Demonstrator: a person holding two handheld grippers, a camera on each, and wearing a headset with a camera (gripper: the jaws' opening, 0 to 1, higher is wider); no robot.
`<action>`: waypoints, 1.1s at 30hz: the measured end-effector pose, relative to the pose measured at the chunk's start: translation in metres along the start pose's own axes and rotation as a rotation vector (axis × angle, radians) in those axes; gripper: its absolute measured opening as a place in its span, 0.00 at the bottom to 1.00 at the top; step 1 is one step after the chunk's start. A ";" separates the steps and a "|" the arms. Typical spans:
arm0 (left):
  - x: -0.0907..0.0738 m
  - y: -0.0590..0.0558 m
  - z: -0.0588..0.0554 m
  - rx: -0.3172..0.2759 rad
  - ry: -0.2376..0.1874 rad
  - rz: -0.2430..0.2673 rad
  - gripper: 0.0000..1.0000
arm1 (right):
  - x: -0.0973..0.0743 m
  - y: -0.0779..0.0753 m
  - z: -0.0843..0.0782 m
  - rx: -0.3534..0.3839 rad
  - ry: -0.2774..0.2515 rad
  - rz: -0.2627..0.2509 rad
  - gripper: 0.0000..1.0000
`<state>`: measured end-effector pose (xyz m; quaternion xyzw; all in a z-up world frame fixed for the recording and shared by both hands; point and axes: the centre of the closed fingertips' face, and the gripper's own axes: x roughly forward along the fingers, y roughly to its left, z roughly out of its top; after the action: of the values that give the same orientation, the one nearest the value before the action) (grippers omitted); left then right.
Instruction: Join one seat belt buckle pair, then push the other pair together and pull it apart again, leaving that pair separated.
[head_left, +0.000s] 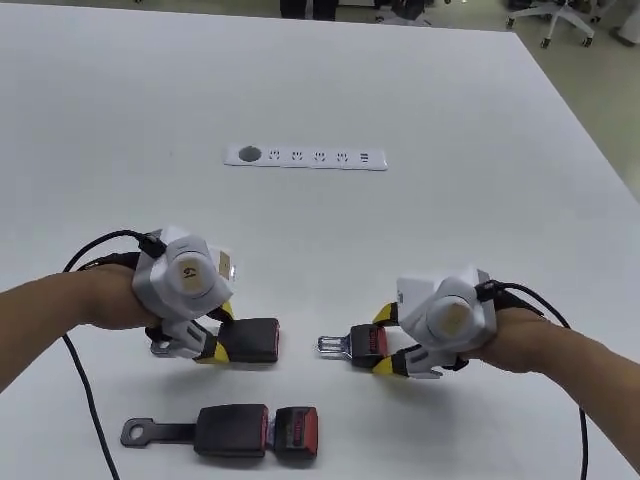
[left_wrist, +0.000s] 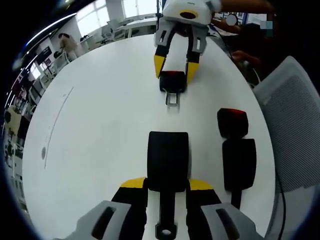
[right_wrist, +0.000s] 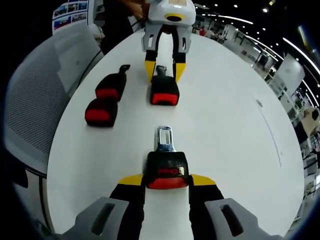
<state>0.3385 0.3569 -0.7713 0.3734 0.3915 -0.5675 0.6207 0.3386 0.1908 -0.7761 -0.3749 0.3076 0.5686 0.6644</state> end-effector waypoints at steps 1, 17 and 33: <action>0.000 0.000 0.000 0.000 0.000 0.000 0.30 | 0.000 0.000 0.001 0.001 -0.001 0.000 0.30; 0.001 0.001 -0.001 0.006 0.005 -0.002 0.30 | 0.010 0.002 0.020 0.000 -0.017 0.004 0.30; 0.001 0.000 0.000 0.007 0.008 -0.005 0.30 | 0.025 -0.001 0.042 -0.020 -0.028 0.011 0.30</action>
<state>0.3387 0.3566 -0.7722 0.3767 0.3927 -0.5690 0.6165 0.3426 0.2398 -0.7747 -0.3718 0.2949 0.5805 0.6617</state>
